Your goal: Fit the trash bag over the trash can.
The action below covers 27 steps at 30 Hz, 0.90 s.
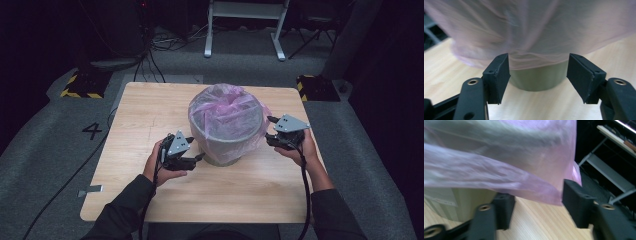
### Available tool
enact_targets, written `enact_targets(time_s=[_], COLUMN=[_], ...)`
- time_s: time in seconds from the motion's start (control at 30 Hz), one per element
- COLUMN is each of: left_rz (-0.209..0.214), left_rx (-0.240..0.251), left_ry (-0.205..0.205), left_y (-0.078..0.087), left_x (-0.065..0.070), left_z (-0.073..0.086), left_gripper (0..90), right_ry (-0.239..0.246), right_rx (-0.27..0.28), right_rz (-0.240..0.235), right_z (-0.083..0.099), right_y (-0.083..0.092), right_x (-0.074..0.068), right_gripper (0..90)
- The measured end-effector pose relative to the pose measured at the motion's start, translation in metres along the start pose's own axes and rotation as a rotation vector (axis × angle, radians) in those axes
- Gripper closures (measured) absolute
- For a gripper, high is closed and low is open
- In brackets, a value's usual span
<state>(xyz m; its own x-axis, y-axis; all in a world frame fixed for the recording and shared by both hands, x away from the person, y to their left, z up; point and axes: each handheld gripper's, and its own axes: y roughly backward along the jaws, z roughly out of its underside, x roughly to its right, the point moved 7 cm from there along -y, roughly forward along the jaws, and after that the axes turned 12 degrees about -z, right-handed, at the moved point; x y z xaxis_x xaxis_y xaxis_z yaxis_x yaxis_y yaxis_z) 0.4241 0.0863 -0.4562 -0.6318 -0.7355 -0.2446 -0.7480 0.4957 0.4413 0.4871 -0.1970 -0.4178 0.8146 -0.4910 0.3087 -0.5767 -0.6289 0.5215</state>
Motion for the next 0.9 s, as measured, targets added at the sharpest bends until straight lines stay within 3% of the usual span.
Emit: enact_targets(time_s=[0.1,0.17,0.2,0.27,0.43,0.57,0.73,0.8,0.9], left_rz=[-0.027,-0.023,-0.027,-0.016,-0.005,0.006,0.016,0.018,0.031], left_rx=[0.0,-0.001,-0.001,-0.009,-0.001,-0.014,-0.054,-0.079,-0.095], left_ry=[-0.007,-0.013,-0.018,-0.033,-0.052,-0.062,-0.1,-0.114,-0.115], left_y=[-0.001,-0.002,-0.003,-0.004,-0.009,-0.012,-0.015,-0.019,-0.021], left_x=[-0.006,-0.008,-0.008,-0.009,-0.008,-0.009,-0.007,-0.005,-0.005], left_z=[-0.003,-0.003,-0.003,-0.003,-0.002,0.001,0.011,0.016,0.022], left_gripper=[45.9,50.5,58.6,65.3,89.9,90.0,90.0,90.0,90.0], right_ry=[0.027,0.049,0.048,0.045,0.041,0.053,0.013,0.02,0.015], right_rx=[0.024,0.026,0.029,0.027,0.016,-0.013,-0.029,-0.038,-0.085], right_rz=[-0.023,-0.028,-0.047,-0.077,-0.111,-0.121,-0.155,-0.153,-0.166], right_z=[-0.004,-0.004,-0.003,0.0,0.007,0.013,0.025,0.03,0.041], right_y=[-0.003,-0.004,-0.004,-0.005,-0.01,-0.017,-0.024,-0.026,-0.032], right_x=[-0.005,-0.009,-0.011,-0.014,-0.022,-0.028,-0.035,-0.036,-0.039], right_gripper=[63.6,71.5,78.2,84.8,90.0,90.0,90.0,90.0,90.0])
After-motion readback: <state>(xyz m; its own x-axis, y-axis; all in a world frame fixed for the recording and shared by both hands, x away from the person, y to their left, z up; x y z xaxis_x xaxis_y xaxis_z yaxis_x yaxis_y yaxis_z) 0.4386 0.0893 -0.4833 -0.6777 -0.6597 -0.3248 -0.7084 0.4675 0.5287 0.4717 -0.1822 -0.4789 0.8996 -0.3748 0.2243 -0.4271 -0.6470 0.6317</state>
